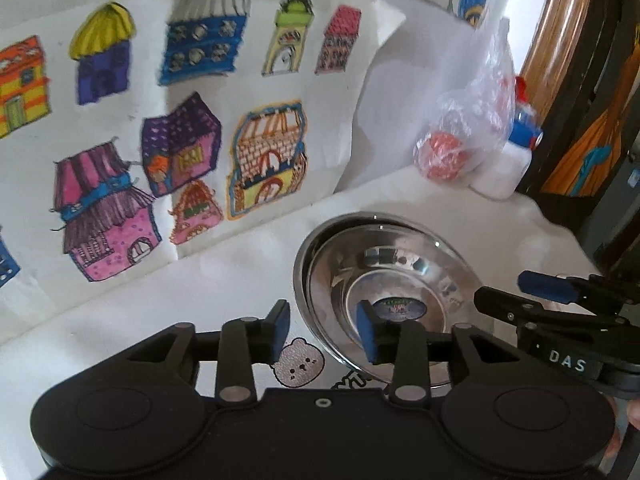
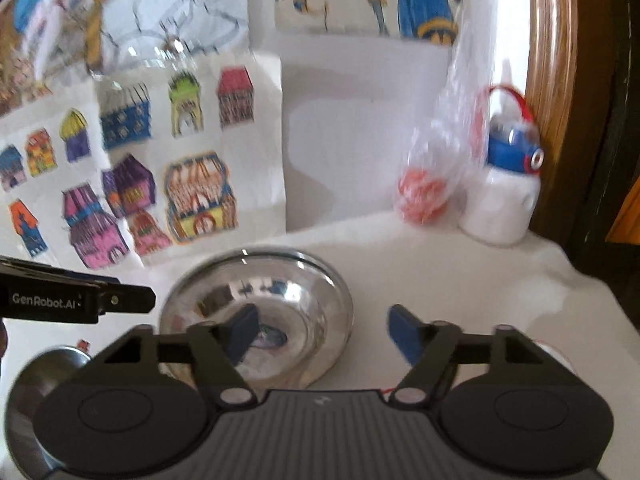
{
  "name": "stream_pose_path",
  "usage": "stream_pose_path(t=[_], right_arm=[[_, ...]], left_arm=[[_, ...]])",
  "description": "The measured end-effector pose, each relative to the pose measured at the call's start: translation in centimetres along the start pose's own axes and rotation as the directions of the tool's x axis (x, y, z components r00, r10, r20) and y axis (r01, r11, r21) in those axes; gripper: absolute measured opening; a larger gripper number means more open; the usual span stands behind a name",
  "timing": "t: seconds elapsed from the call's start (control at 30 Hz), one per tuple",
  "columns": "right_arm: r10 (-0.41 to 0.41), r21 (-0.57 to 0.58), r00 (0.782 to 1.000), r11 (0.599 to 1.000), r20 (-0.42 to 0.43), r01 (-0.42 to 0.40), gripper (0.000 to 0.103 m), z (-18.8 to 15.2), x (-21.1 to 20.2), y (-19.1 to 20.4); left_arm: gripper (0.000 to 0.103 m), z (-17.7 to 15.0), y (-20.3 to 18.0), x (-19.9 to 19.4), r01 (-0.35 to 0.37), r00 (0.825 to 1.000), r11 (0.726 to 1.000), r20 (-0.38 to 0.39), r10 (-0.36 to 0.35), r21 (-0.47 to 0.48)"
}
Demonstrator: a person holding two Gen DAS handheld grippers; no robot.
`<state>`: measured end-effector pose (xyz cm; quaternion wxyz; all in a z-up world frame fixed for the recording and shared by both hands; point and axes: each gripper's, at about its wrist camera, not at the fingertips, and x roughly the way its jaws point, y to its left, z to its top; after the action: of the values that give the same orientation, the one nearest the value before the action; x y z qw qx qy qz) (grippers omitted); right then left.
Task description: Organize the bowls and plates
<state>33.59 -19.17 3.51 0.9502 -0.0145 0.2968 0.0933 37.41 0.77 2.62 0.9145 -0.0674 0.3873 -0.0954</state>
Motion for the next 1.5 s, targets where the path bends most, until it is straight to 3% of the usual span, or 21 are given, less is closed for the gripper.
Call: stream_pose_path(t=[0.2,0.4,0.67,0.9,1.07,1.23,1.5], right_arm=[[0.033,0.002,0.994,0.999,0.106,-0.034,0.103,0.0,-3.7,0.5],[0.050,-0.009,0.981,0.999,0.187,-0.049,0.103,-0.5,-6.9,1.4],[0.075,0.037,0.964,0.996,0.256,-0.087,0.103,-2.7,-9.8,3.1],[0.072,0.142,0.982,0.985,0.174,-0.097,0.103,-6.8,-9.5,5.5],[0.059,0.212,0.992,0.974,0.116,-0.082,0.103,-9.4,-8.4,6.8],[0.008,0.235,0.995,0.972,0.096,-0.031,0.103,-10.8,-7.5,7.9],[-0.001,0.264,0.999,0.965,0.044,-0.011,0.103,-11.5,-6.6,8.8]], left_arm=[[0.065,-0.5,0.9,-3.2,0.010,0.998,1.000,0.069,-0.008,-0.023],[0.084,-1.5,2.4,-6.6,0.015,0.989,0.999,0.148,-0.008,-0.044],[0.100,-3.5,3.8,-10.3,0.028,0.972,0.998,0.233,-0.012,-0.065],[0.102,-6.9,4.8,-12.5,-0.008,0.957,0.998,0.290,0.026,-0.063],[0.102,-9.6,5.5,-12.1,-0.064,0.963,0.995,0.258,0.083,-0.078],[0.102,-11.5,6.9,-11.4,-0.058,0.971,0.989,0.222,0.087,-0.134],[0.102,-13.0,7.3,-10.2,-0.094,0.973,0.983,0.193,0.124,-0.156]])
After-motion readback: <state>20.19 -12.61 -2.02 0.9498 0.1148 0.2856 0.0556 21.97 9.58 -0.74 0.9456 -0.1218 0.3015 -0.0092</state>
